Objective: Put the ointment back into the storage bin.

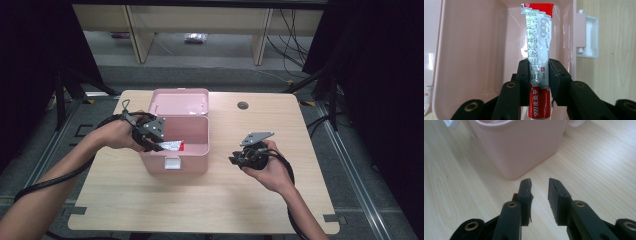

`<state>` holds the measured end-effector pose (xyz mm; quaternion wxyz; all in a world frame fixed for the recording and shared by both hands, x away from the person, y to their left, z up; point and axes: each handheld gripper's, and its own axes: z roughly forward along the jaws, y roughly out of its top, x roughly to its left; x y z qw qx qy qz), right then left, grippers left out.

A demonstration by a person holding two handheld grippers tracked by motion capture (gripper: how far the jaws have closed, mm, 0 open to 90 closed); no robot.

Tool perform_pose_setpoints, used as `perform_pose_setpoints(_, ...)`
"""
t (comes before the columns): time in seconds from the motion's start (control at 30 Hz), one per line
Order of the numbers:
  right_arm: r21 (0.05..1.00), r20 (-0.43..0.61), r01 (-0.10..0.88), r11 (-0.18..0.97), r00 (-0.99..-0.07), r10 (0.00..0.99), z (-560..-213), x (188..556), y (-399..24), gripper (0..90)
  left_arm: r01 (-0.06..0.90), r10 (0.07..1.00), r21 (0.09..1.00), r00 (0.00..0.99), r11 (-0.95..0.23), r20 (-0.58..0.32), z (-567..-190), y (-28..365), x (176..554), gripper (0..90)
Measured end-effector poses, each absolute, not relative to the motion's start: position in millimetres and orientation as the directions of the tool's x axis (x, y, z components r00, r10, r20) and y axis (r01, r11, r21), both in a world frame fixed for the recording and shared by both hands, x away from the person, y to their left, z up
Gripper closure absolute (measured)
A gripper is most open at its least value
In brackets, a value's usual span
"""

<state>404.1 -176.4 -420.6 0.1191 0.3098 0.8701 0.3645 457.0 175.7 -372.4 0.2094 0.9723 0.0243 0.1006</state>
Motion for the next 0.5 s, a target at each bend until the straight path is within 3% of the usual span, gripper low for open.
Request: perform_pose_setpoints(0.5,0.716,0.038,0.466,0.519,-0.769,0.638,-422,403,-176,73.0,-0.007,0.064,0.369,0.982,-0.929,0.178,-381,169,468,71.6)
